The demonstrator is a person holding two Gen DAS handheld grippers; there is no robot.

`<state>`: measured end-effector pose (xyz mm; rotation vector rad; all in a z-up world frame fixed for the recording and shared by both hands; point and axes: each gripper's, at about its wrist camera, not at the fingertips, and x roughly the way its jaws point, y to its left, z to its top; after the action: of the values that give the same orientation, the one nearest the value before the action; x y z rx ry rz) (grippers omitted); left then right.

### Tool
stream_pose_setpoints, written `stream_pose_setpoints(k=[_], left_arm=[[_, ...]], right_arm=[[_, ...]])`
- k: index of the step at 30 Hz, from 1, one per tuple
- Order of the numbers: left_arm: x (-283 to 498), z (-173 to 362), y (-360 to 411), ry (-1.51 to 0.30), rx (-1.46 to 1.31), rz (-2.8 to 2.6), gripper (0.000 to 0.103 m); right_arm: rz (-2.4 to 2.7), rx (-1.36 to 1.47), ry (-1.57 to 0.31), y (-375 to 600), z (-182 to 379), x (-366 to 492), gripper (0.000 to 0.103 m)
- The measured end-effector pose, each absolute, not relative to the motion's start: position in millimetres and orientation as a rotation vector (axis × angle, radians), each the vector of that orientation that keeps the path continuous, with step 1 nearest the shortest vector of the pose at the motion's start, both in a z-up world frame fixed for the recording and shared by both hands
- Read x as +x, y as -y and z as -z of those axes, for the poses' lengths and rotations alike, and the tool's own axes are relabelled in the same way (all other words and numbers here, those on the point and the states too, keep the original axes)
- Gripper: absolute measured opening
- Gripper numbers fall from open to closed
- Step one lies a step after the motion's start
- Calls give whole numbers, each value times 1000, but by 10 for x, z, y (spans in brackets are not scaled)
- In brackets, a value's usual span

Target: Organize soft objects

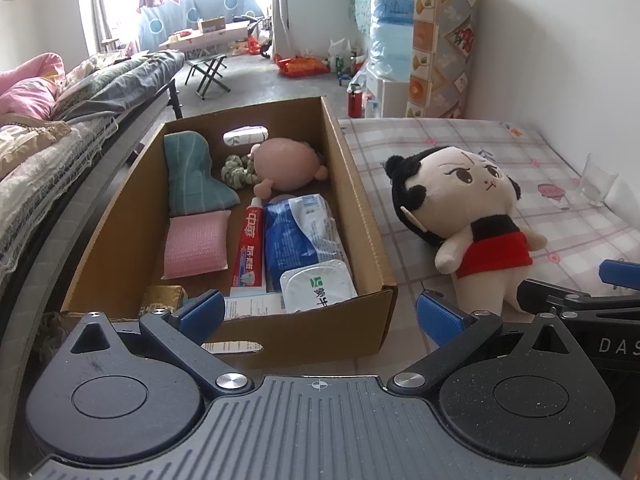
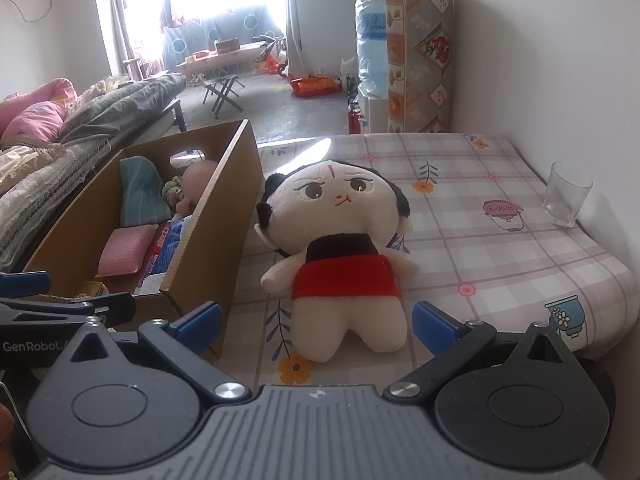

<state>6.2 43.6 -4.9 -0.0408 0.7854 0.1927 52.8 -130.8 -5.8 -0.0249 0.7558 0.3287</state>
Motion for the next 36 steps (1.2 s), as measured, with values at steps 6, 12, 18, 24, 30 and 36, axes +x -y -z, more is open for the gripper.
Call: stream_pose_setpoints(k=[6,12,18,24,30,36], left_arm=[[64,53,-433,-787,-41,-193,103],[82,72,-433,-796,-40,-188,103],[86,75,-420,-802,-41,-185,103],[89,81,-407,-806,-42,-185,103],[91,91,-412,-818,-48,-187,103],[89,99,-433,-831,-59,-190,103]], right_arm=[[-325,-16,-762,1314,71,536,103],[-319,-11,-771,1325,96,536,103],[-315,-6,-776,1342,103,543,103],[-314,-4,-778,1357,113,548,103],[-315,2,-785,1374,127,542,103],[-317,0,-791,1357,131,537,103]])
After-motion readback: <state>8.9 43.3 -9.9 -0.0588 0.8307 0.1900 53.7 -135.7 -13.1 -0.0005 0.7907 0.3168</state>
